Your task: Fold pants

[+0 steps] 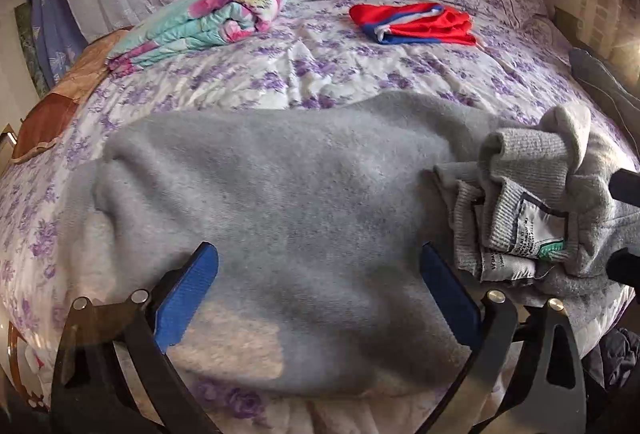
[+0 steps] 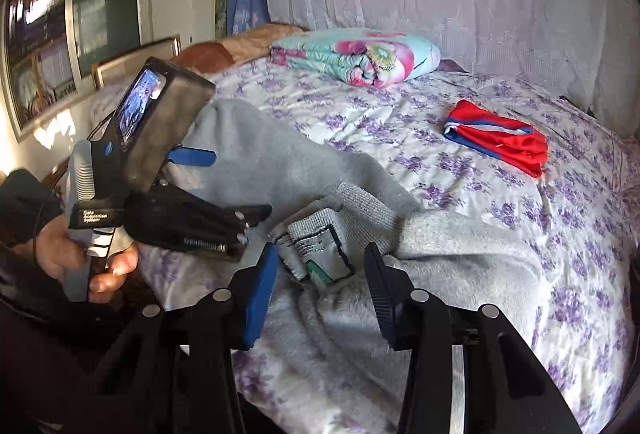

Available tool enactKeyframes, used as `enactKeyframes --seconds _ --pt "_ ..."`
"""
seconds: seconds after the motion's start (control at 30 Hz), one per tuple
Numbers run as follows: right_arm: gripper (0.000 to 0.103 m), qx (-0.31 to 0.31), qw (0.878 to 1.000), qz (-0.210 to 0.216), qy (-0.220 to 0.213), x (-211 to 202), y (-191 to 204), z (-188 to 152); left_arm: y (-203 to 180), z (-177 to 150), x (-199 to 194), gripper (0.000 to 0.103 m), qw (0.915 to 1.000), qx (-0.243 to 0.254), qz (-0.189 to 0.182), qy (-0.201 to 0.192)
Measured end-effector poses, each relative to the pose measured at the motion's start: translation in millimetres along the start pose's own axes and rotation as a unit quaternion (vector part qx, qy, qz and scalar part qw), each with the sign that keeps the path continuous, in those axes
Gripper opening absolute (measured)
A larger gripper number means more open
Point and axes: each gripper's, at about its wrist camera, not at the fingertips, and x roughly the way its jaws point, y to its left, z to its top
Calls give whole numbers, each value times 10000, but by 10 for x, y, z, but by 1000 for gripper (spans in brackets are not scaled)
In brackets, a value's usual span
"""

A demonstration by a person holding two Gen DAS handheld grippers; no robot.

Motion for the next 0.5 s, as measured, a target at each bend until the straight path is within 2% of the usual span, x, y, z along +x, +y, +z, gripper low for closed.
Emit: enactKeyframes --seconds 0.07,0.13,0.17,0.2,0.27,0.33,0.43,0.47,0.5 --pt "45 -195 9993 -6 324 286 32 11 -78 -24 72 98 9996 169 207 -9" --pt "44 -398 9969 -101 664 513 100 -30 -105 -48 84 98 9993 247 259 -67" --pt "32 -512 9954 -221 780 627 106 -58 -103 -54 91 98 9993 263 259 -69" --pt "25 -489 9951 -279 813 671 98 -85 -103 -60 103 99 9993 268 253 -54" --pt "16 -144 9973 -34 716 626 15 -60 -101 -59 104 99 9993 266 256 -61" --pt "13 -92 9990 44 427 465 -4 11 -99 -56 104 99 9993 262 254 -58" --pt "13 -153 9997 181 25 216 37 138 -100 -54 104 99 9993 256 253 -56" --pt "19 -150 9996 214 -71 175 40 166 -100 -54 104 99 9994 246 250 -54" --pt "41 -169 9997 159 -68 197 34 159 -106 -50 102 99 9994 241 251 -50"
